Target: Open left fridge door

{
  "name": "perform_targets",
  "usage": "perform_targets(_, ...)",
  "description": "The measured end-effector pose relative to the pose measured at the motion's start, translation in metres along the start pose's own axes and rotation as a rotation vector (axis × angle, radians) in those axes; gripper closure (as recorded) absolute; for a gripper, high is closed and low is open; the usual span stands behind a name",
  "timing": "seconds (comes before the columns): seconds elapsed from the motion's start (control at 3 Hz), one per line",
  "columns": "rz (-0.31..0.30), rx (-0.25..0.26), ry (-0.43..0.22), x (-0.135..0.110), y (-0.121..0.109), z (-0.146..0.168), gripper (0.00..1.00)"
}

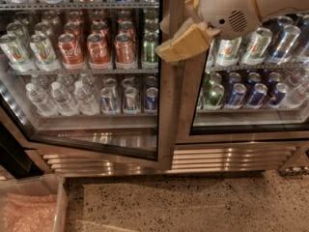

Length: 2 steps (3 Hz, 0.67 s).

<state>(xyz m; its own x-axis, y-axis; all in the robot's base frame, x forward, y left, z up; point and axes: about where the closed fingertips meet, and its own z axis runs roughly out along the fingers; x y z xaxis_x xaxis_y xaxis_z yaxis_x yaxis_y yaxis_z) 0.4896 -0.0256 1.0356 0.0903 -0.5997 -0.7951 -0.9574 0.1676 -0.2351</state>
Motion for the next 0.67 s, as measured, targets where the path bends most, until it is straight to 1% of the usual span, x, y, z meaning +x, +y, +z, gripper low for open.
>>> perform_targets(0.67,0.003,0.013,0.003,-0.0004,0.0075,-0.0048,0.5)
